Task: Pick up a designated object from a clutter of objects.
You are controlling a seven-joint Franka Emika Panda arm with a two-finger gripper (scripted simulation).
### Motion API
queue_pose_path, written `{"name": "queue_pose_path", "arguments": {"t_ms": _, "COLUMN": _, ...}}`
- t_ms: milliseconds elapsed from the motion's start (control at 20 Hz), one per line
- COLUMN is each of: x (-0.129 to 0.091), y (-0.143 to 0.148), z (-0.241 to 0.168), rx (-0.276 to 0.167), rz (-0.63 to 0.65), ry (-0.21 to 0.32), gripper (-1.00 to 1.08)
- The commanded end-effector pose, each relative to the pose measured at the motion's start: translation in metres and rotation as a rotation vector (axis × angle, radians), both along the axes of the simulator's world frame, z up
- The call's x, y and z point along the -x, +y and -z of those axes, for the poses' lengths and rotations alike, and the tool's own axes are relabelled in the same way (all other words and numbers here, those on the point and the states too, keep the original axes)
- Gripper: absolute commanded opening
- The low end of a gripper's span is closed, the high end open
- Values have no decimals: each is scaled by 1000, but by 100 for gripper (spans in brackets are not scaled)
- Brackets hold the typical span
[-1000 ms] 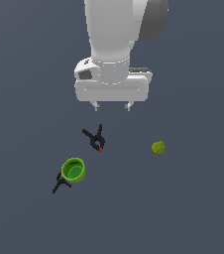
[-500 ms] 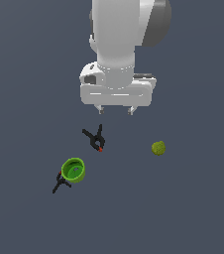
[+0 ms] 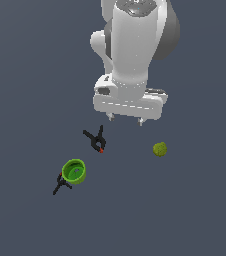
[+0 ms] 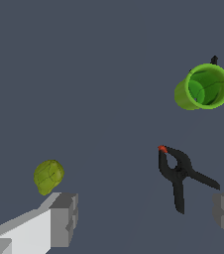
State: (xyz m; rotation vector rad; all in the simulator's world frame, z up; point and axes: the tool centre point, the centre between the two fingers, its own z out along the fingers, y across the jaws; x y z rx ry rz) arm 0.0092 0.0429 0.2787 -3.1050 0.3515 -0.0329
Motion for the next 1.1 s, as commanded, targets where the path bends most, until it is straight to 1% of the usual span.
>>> {"name": "queue_pose_path", "arguments": {"t_ms": 0, "x": -2, "y": 10, "z": 9, "rx": 2, "rz": 42, "ry": 2, "gripper": 100}}
{"name": "queue_pose_path", "arguments": {"t_ms": 550, "x": -6, "y": 54, "z": 51, "rx": 8, "rz": 226, "ry": 8, "gripper": 100}}
{"name": "queue_pose_path", "arguments": {"t_ms": 1050, "x": -4, "y": 96, "z": 90, "rx": 10, "rz": 391, "ry": 12, "gripper": 100}}
